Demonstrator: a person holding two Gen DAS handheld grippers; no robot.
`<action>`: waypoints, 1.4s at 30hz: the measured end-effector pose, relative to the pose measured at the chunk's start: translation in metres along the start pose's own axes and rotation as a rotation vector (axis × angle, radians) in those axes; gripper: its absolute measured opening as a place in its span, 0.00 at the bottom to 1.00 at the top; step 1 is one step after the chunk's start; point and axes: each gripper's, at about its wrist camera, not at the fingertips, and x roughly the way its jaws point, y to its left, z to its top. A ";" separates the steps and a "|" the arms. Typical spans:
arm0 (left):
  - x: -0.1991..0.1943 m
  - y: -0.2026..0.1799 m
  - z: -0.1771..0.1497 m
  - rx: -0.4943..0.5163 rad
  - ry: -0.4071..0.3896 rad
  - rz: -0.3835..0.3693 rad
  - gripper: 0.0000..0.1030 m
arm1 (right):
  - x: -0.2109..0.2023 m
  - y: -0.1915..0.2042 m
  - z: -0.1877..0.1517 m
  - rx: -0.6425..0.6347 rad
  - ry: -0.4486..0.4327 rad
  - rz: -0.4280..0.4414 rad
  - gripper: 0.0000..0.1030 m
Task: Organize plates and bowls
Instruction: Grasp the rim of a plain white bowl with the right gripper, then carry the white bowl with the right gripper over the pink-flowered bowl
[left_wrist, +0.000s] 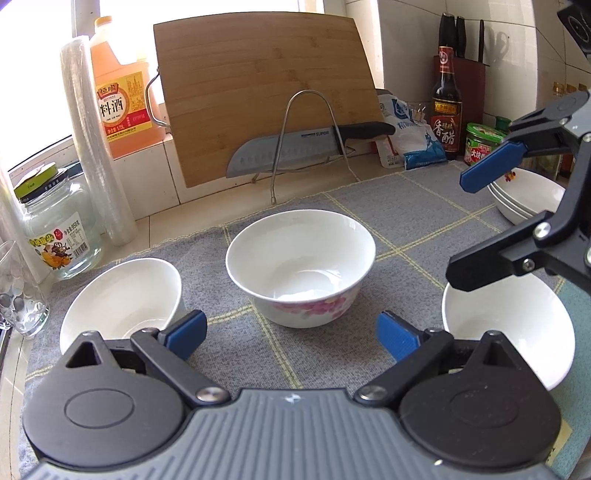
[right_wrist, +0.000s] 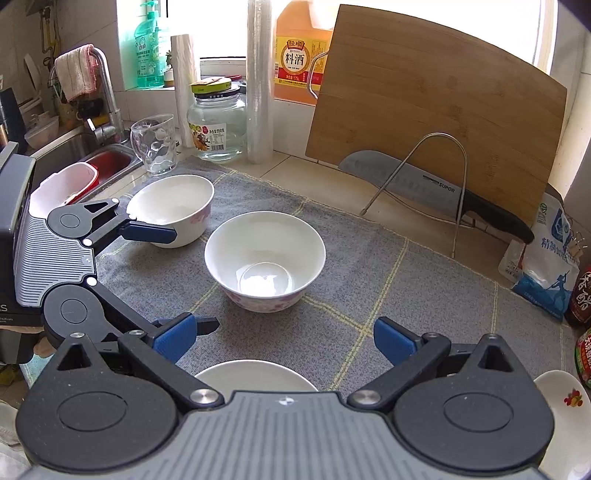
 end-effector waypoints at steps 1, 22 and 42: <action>0.002 0.000 0.001 0.000 0.000 0.000 0.95 | 0.002 -0.001 0.002 -0.002 0.003 0.004 1.00; 0.037 0.004 0.011 -0.071 0.015 -0.021 0.92 | 0.067 -0.027 0.043 -0.051 0.069 0.134 0.98; 0.039 0.004 0.014 -0.054 0.014 -0.038 0.87 | 0.117 -0.035 0.063 -0.057 0.131 0.231 0.82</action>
